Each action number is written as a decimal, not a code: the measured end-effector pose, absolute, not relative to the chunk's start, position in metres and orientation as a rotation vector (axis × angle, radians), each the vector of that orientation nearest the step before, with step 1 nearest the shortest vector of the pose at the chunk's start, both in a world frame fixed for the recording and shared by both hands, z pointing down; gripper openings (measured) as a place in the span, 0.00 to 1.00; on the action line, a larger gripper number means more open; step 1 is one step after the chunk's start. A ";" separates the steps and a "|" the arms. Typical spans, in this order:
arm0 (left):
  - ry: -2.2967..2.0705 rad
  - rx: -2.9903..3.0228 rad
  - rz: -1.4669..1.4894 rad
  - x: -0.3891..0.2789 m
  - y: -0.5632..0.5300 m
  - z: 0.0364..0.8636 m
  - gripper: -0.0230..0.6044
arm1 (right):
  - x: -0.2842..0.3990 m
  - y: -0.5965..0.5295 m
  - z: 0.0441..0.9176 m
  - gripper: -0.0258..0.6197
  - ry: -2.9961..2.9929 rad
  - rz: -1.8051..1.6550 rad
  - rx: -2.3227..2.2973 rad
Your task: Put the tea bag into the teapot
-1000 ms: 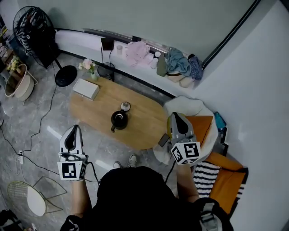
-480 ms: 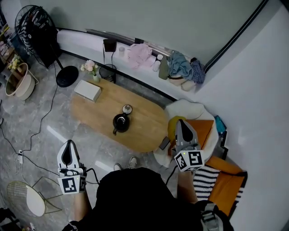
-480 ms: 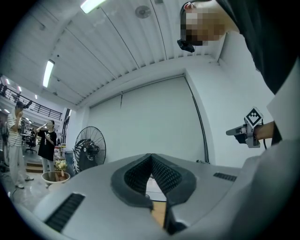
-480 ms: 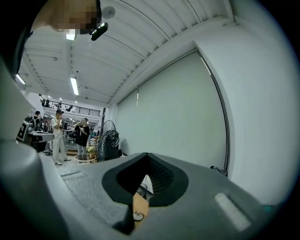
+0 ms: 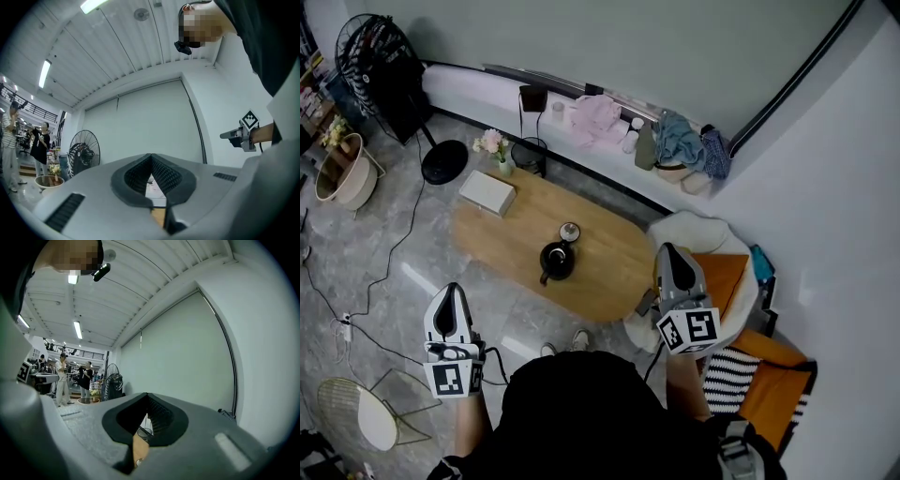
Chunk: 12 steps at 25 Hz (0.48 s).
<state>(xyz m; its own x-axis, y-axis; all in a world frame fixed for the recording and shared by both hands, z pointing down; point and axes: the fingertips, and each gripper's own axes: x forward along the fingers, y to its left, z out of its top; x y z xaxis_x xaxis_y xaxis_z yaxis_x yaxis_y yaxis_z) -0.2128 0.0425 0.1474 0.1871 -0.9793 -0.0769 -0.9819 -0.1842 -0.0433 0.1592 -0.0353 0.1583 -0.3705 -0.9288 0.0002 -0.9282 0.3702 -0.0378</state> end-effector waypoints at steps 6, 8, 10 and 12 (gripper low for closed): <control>1.938 -2.371 0.050 -0.212 0.039 0.147 0.05 | 0.147 -0.043 0.161 0.05 2.603 -0.069 -1.732; 1.943 -2.373 0.042 -0.215 0.038 0.147 0.05 | 0.143 -0.045 0.162 0.05 2.609 -0.071 -1.728; 1.947 -2.371 0.040 -0.218 0.039 0.148 0.05 | 0.139 -0.045 0.162 0.05 2.615 -0.071 -1.723; 1.943 -2.371 0.041 -0.219 0.039 0.147 0.05 | 0.137 -0.046 0.162 0.05 2.620 -0.072 -1.722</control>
<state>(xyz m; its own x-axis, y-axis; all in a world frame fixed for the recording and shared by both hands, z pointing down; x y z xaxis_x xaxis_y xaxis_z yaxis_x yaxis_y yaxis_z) -0.2192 0.0389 0.1471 0.1973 -0.9779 -0.0689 -0.9800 -0.1948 -0.0415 0.1370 -0.0458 0.1621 -0.3972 -0.9175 0.0207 -0.9172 0.3962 -0.0412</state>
